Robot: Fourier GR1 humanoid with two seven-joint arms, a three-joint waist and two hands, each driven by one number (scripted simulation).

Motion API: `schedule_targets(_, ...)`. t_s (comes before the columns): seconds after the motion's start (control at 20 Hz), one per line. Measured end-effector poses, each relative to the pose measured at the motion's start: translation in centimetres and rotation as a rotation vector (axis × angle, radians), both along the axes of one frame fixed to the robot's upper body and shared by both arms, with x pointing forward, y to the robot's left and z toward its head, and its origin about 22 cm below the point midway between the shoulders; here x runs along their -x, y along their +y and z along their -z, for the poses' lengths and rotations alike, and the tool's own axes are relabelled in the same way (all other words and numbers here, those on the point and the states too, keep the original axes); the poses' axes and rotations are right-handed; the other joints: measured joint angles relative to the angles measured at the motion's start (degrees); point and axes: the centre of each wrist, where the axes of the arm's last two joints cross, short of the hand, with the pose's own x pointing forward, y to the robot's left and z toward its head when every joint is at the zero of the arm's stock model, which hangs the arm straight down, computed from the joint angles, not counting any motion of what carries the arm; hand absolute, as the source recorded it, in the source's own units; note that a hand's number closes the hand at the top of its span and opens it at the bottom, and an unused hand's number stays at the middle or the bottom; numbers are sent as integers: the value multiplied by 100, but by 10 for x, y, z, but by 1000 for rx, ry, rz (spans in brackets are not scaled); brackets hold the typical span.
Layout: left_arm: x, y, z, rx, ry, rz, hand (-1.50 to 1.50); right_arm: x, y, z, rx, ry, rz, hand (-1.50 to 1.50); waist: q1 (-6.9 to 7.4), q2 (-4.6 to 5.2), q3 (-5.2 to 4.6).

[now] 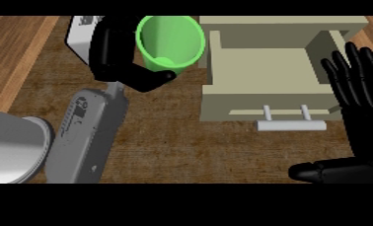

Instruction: Pick up the cup, place it into the drawer and close the drawer

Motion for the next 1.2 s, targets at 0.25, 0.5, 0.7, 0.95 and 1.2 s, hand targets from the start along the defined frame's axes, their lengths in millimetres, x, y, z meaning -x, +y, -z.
schedule_targets(0.25, -13, -27, -23, -49, 1, -6, 150, -3, 5, 1, -1, 1, 2, -150, -10, 4, -2)
schedule_targets(0.5, -28, -50, -41, -90, 24, -3, 150, -4, 5, -2, 2, 0, -3, -150, -34, 10, 0)
schedule_targets(0.7, -37, -67, -43, -129, 46, -4, 150, -4, 3, 1, 1, 6, -3, -150, -50, 12, -1)
schedule_targets(0.95, -48, -85, -45, -154, 78, -12, 150, -2, 3, 1, 7, 3, -11, -150, -88, 21, -1)
schedule_targets(1.2, -52, -105, -37, -179, 100, -18, 150, -1, -2, 2, 12, 2, -15, -150, -128, 27, -1)
